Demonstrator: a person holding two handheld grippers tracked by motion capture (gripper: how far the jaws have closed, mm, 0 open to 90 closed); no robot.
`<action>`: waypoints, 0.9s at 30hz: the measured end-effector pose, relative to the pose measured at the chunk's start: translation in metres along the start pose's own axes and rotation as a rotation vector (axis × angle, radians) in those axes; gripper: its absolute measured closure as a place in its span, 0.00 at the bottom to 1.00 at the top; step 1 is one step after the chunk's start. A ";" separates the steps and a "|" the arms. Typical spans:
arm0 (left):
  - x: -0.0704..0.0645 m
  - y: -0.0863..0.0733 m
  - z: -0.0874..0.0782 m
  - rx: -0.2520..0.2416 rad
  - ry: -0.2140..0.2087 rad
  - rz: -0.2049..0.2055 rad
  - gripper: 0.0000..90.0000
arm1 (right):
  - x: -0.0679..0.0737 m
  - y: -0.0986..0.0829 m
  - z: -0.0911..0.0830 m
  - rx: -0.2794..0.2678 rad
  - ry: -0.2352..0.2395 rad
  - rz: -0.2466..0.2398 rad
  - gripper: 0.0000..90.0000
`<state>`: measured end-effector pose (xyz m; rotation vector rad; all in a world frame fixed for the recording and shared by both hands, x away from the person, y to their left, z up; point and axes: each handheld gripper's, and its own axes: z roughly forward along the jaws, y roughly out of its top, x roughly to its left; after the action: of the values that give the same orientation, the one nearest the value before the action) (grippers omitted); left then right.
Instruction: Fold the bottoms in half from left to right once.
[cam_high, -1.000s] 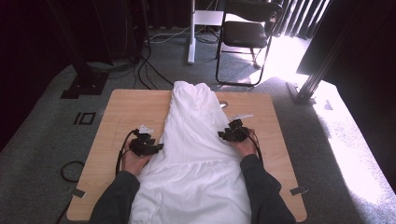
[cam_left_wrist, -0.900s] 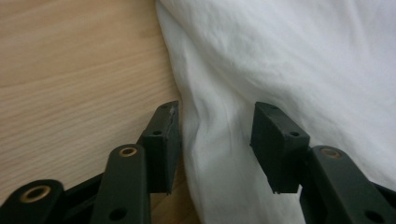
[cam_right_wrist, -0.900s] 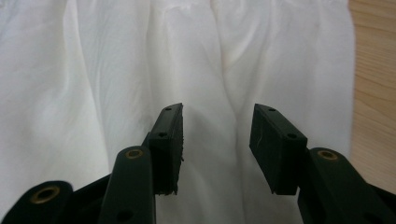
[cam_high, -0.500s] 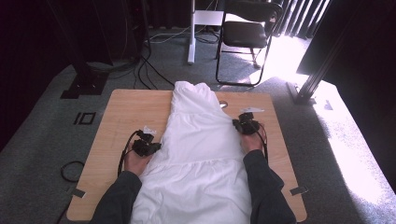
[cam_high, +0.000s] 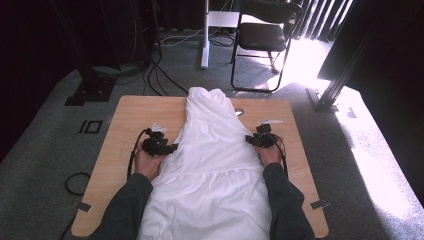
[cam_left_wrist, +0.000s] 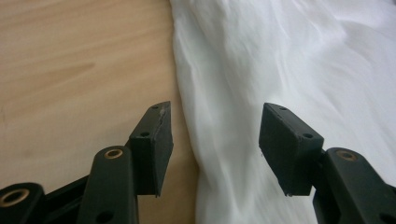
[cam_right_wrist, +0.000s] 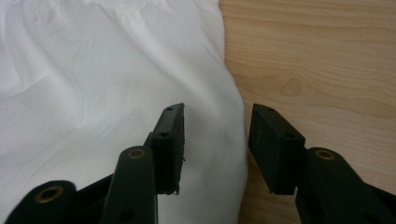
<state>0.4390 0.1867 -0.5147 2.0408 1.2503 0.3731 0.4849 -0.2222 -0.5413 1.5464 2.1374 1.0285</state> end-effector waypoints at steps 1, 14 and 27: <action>0.000 0.004 0.007 0.007 0.000 -0.002 0.49 | 0.001 0.001 0.002 0.005 -0.005 0.000 0.60; -0.006 0.004 0.036 0.079 0.013 0.029 0.97 | 0.016 -0.007 0.005 0.034 -0.061 -0.069 0.98; -0.035 -0.072 -0.029 0.094 -0.102 0.052 0.96 | 0.039 -0.079 -0.059 0.052 0.035 -0.101 0.97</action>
<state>0.3579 0.1895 -0.5405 2.1469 1.1741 0.2348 0.3797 -0.2206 -0.5497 1.4361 2.2576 0.9808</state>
